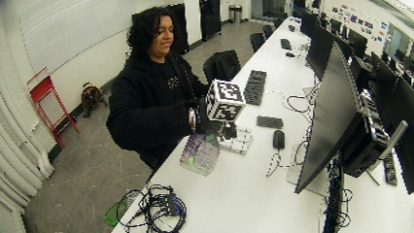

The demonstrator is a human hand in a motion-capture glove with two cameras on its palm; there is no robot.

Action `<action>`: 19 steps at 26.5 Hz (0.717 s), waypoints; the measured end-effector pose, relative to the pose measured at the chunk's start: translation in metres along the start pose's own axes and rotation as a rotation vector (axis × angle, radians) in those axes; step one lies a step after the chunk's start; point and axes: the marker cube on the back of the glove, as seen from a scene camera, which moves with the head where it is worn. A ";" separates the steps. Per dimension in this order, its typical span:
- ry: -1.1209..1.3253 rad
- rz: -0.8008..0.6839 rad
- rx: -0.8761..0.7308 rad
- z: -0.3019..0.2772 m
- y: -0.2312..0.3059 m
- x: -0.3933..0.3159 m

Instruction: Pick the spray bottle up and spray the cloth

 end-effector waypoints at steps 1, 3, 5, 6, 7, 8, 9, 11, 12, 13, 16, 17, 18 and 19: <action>0.023 0.008 -0.034 0.002 -0.002 -0.003; 0.062 0.022 -0.097 0.006 -0.007 -0.010; 0.097 0.033 -0.157 0.011 -0.013 -0.016; 0.111 0.037 -0.185 0.014 -0.016 -0.018; 0.123 0.040 -0.212 0.016 -0.018 -0.021; 0.131 0.042 -0.237 0.019 -0.021 -0.023; 0.137 0.043 -0.263 0.023 -0.023 -0.025; 0.147 0.046 -0.313 0.031 -0.029 -0.030; 0.153 0.047 -0.336 0.036 -0.031 -0.032; 0.161 0.048 -0.358 0.040 -0.034 -0.033; 0.200 0.058 -0.422 0.054 -0.041 -0.036; 0.216 0.063 -0.444 0.059 -0.043 -0.036; 0.229 0.068 -0.465 0.063 -0.045 -0.036; 0.239 0.072 -0.485 0.068 -0.047 -0.037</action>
